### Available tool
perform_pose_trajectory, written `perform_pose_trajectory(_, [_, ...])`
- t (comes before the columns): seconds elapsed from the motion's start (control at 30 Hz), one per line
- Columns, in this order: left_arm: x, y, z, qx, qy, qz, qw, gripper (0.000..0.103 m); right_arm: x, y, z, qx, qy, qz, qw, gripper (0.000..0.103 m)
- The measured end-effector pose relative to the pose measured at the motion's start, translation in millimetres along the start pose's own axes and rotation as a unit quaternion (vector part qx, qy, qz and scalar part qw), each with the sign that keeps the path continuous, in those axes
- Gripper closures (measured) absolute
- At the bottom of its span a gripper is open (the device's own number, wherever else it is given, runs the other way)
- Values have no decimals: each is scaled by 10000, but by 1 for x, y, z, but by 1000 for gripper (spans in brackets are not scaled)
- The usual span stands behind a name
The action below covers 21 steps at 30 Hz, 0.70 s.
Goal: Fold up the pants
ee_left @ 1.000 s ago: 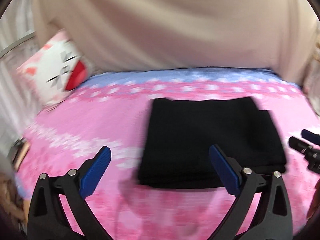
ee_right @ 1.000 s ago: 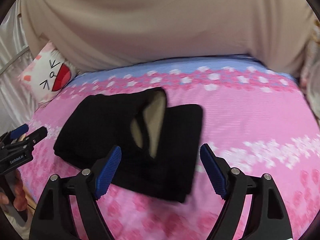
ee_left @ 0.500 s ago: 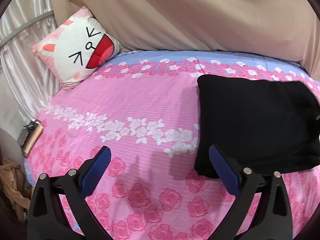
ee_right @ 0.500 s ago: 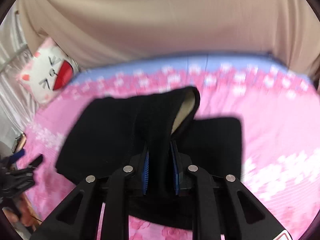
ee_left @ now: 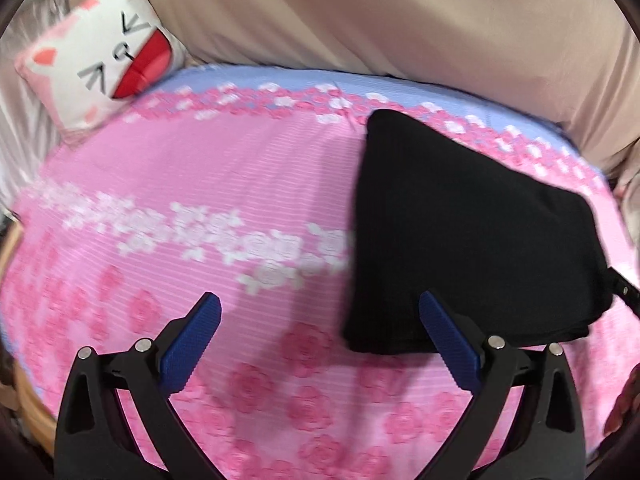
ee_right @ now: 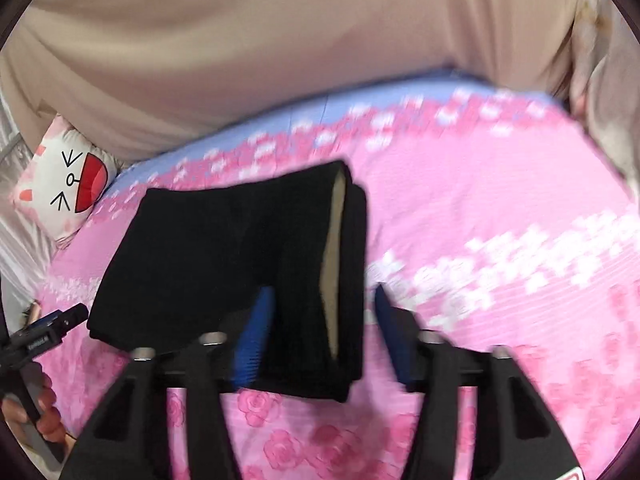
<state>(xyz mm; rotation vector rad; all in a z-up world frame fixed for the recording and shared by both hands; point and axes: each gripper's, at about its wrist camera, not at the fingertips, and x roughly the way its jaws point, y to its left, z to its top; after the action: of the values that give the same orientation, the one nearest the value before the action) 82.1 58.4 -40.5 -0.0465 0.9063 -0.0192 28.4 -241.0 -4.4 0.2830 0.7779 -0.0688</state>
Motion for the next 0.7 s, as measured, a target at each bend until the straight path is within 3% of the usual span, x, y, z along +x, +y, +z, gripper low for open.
perform_pose_trajectory(0.1, [15,4,7,-324,242,-535,9978,5,-2,-4,-2,20,52,-9,10000,34])
perform_pose_trajectory(0.23, [44,7,13,-748,604,-1125,9890,5,21,-14,-14,413,437,374,9975,33])
perform_pose_trajectory(0.37, [70,3,12,-882,863,-1387,9826,5,47,-17,-26,828,683,863,9905,34])
perform_pose_trajectory(0.4, [68,1,13,-847,736,-1435,9833,6,49,-17,-28,873,663,905,9898,41])
perform_pose_trajectory(0.43, [69,0,14,-844,756,-1539,9816,21,49,-16,-28,870,628,944,9897,48])
perform_pose_trajectory(0.47, [70,-2,16,-843,853,-1809,9762,43,45,-14,-27,816,599,963,9902,62])
perform_pose_trajectory(0.5, [68,-5,17,-824,914,-1904,9740,46,38,-9,-23,712,549,922,9917,68])
perform_pose_trajectory(0.57, [53,-13,20,-525,833,-1718,9802,65,22,0,-15,521,432,910,9935,72])
perform_pose_trajectory(0.63, [34,-17,19,-291,690,-1554,9850,74,-4,8,-9,330,310,971,9942,73])
perform_pose_trajectory(0.7, [7,-17,12,-100,562,-1519,9868,75,-23,12,-10,206,258,962,9948,72])
